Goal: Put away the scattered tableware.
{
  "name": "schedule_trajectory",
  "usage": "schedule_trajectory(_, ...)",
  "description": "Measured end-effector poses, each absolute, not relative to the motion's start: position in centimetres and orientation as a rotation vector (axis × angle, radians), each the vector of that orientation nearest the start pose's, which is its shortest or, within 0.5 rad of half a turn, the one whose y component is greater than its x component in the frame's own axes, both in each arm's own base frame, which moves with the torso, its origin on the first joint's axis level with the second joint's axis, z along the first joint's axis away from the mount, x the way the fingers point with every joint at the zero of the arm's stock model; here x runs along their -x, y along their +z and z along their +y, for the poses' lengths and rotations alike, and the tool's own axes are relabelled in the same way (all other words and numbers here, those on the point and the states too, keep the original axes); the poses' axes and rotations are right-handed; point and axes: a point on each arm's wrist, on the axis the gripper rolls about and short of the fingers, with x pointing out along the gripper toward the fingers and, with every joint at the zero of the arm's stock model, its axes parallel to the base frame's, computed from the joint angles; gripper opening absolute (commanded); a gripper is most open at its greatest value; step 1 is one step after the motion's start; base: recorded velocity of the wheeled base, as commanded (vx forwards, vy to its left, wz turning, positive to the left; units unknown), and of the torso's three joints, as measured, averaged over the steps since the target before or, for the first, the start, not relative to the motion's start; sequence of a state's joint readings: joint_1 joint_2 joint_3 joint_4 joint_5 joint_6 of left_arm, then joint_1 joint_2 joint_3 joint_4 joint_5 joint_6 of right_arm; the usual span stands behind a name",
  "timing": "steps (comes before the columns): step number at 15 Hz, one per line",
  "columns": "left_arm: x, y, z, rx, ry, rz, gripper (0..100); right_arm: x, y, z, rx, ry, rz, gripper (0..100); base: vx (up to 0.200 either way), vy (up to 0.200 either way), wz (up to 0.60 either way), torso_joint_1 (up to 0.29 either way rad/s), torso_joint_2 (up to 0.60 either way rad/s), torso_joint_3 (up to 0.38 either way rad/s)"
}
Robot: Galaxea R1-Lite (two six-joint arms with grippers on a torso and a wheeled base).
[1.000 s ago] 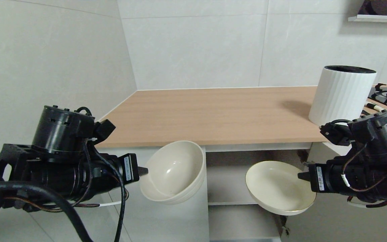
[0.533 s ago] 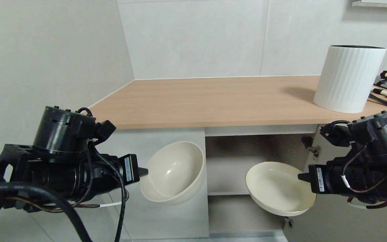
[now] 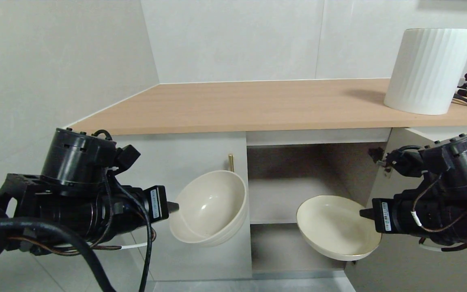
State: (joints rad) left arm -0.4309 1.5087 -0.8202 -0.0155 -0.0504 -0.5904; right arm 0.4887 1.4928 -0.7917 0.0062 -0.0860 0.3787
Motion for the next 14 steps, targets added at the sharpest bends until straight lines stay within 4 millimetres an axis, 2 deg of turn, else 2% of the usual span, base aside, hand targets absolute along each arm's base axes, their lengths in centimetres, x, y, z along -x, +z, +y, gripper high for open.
schedule_trajectory(3,-22.2,18.3,-10.3,0.427,-0.252,0.778,0,-21.3,17.8,11.1,-0.164,0.255,0.724,0,0.000,0.000,0.00,0.000,0.00,0.000)
schedule_trajectory(6,-22.2,18.4,-10.4,0.429,-0.254,0.774,0,-22.7,17.4,11.8,-0.181,0.265,0.676,0,0.000,0.000,0.00,0.000,0.00,0.000)
schedule_trajectory(9,-22.3,18.4,-10.4,0.430,-0.254,0.774,0,-25.7,15.2,13.1,-0.183,0.254,0.671,0,0.000,0.000,0.00,0.000,0.00,0.000)
schedule_trajectory(14,-22.3,18.3,-10.4,0.430,-0.251,0.782,0,-31.5,10.2,15.6,-0.158,0.204,0.728,0,0.000,0.000,0.00,0.000,0.00,0.000)
